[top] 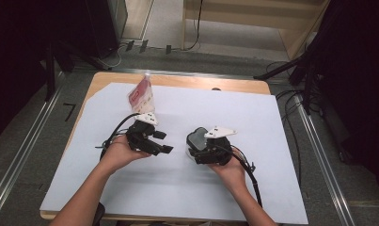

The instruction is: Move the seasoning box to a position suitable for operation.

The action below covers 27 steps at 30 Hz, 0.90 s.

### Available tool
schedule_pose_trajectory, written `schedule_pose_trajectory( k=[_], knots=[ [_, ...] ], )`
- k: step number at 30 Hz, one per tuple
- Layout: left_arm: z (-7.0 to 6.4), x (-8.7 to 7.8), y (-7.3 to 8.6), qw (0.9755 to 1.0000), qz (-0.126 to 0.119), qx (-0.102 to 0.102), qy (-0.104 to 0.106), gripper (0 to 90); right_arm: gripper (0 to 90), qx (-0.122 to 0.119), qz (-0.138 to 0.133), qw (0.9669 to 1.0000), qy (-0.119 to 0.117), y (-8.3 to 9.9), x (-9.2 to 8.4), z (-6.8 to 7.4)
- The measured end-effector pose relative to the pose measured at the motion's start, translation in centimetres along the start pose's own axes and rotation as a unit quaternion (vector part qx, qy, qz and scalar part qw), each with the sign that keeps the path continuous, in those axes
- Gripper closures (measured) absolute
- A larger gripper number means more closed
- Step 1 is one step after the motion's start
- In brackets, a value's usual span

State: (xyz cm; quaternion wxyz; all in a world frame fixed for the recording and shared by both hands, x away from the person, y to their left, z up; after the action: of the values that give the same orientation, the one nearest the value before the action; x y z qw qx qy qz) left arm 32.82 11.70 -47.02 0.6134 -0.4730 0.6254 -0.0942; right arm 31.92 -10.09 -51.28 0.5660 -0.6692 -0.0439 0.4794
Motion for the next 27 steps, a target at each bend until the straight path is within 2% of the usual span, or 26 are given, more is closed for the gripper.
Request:
schedule_pose_trajectory(
  k=[1,2,4,7,9,12,13,15,18,24,27],
  knots=[
    [0.0,0.0,0.0,1.0000,0.002,0.001,-0.001,34.1,13.5,0.005,0.000,1.0000,-0.007,0.0,0.0,0.0],
    [0.0,0.0,0.0,1.0000,0.000,0.002,-0.001,34.1,13.5,-0.005,-0.001,1.0000,-0.002,-0.1,-0.1,0.2],
    [0.0,0.1,-0.1,1.0000,-0.002,-0.001,0.000,34.1,13.5,-0.011,0.000,0.9999,0.001,-0.2,-0.1,0.3],
    [0.0,0.2,-0.1,1.0000,0.000,0.002,-0.001,34.2,13.2,0.011,-0.003,0.9999,-0.003,-0.5,-0.4,0.2],
    [0.0,0.2,-0.1,1.0000,0.000,0.002,0.000,34.3,13.1,0.011,-0.005,0.9999,-0.010,-0.7,-0.8,0.1],
    [0.0,0.1,-0.2,1.0000,0.002,0.003,0.004,34.4,13.0,0.015,-0.013,0.9997,-0.013,-1.2,-1.8,0.1],
    [0.0,0.1,-0.4,1.0000,0.004,0.004,-0.001,34.5,13.0,0.015,-0.018,0.9996,-0.015,-1.4,-2.2,0.2],
    [0.0,-0.1,-0.7,1.0000,0.001,0.007,0.002,35.2,12.8,0.018,-0.025,0.9992,-0.026,-2.0,-3.1,0.2],
    [0.0,-0.3,-1.2,1.0000,-0.001,0.008,0.001,35.1,13.0,0.016,-0.025,0.9991,-0.031,-2.3,-4.0,0.1],
    [-0.1,0.1,-1.7,0.9999,0.008,0.013,0.006,34.6,13.4,0.018,-0.027,0.9985,-0.044,-2.3,-5.9,0.1],
    [-0.2,0.1,-2.4,0.9996,0.012,0.022,0.008,34.3,13.8,0.022,-0.027,0.9982,-0.049,-2.0,-6.7,0.0]
  ],
)
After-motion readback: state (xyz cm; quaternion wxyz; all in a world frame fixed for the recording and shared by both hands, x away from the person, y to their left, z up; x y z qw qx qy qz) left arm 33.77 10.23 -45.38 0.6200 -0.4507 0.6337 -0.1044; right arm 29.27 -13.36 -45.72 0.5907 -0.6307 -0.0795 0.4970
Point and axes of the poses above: each handheld gripper's, and its own axes: x roughly forward along the jaws, y roughly out of its underside, z roughly to its left, the point moved 4 cm from there along x, roughly forward along the jaws, and after that the axes turned 2 degrees about -z, right-handed, at the moved point
